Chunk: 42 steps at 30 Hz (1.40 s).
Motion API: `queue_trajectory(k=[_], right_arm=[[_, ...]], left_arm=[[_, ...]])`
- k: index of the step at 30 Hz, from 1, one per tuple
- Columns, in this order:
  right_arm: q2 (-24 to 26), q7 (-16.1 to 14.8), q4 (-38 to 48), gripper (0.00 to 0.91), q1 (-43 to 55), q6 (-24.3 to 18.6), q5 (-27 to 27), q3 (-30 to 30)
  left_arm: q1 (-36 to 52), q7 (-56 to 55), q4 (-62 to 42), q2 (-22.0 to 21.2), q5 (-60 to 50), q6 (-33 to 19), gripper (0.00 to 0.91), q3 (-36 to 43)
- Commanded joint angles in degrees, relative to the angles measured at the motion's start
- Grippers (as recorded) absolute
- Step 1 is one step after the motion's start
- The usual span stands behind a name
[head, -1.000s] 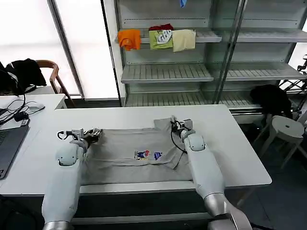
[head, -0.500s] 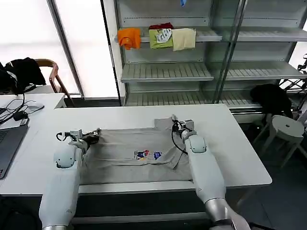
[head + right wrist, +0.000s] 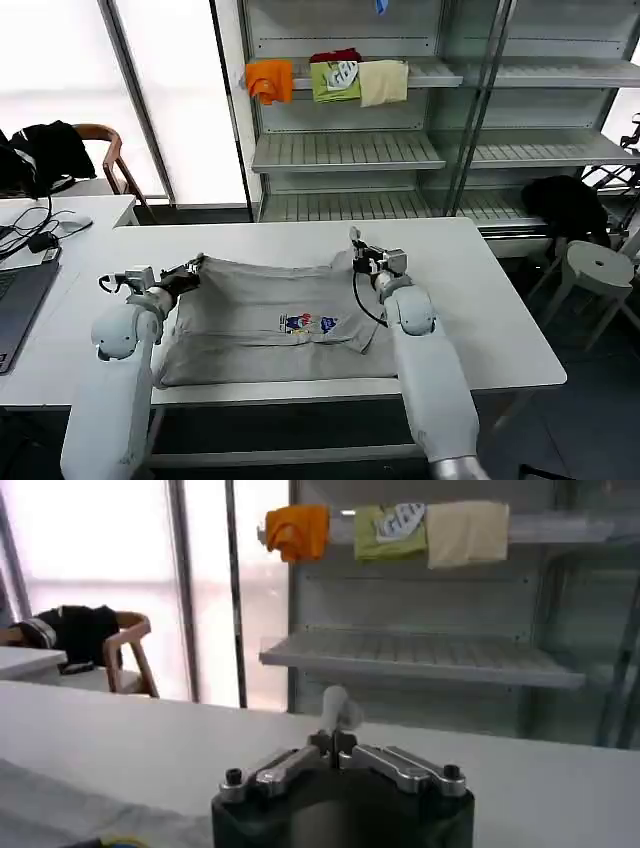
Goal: Fold and organize the clothes.
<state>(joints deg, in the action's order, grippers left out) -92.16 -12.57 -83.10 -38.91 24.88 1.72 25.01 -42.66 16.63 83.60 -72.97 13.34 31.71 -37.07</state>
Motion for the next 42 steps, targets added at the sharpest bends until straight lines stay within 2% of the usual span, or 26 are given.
queue_trajectory(k=[1, 10, 17, 32, 34, 35, 36, 37, 42], right_arm=[[5.6, 0.1, -17.2, 0.0, -11.5, 4.0, -1.2, 0.5], [7.4, 0.6, -25.4, 0.0, -17.9, 6.6, -3.5, 2.4], [8.1, 0.2, -30.3, 0.0, -23.3, 7.3, -3.3, 2.3], [7.5, -0.3, -32.2, 0.0, -29.0, 6.6, -1.2, 3.1], [7.4, -0.2, -31.8, 0.907, -29.3, 6.7, 0.0, 3.1], [7.4, -0.2, -31.8, 0.907, -29.4, 6.6, 0.1, 3.1], [7.2, -0.2, -31.6, 0.907, -29.7, 6.3, 0.8, 3.1], [7.1, -0.2, -31.4, 0.907, -29.9, 5.9, 1.1, 3.1], [6.5, 0.5, -30.4, 0.907, -30.7, 4.4, 4.1, 3.0]], left_arm=[[-9.4, 1.5, 7.5, 2.6, 7.7, -0.5, 0.01, -1.5], [-15.6, 3.5, 10.6, 5.6, 15.1, -1.7, 0.01, -4.0], [-20.6, 4.9, 14.3, 6.4, 15.5, -3.0, 0.01, -5.1], [-26.2, 5.6, 18.4, 6.9, 11.8, -4.3, 0.01, -6.0], [-26.9, 5.5, 18.6, 6.7, 11.2, -4.6, 0.01, -6.0], [-27.1, 5.4, 18.8, 6.6, 10.9, -4.6, 0.06, -6.1], [-27.4, 5.2, 19.0, 6.4, 10.7, -4.9, 0.292, -6.1], [-27.7, 5.1, 19.1, 6.4, 10.6, -5.3, 0.907, -6.1], [-28.2, 4.5, 20.1, 6.1, 10.3, -5.6, 0.907, -6.7]])
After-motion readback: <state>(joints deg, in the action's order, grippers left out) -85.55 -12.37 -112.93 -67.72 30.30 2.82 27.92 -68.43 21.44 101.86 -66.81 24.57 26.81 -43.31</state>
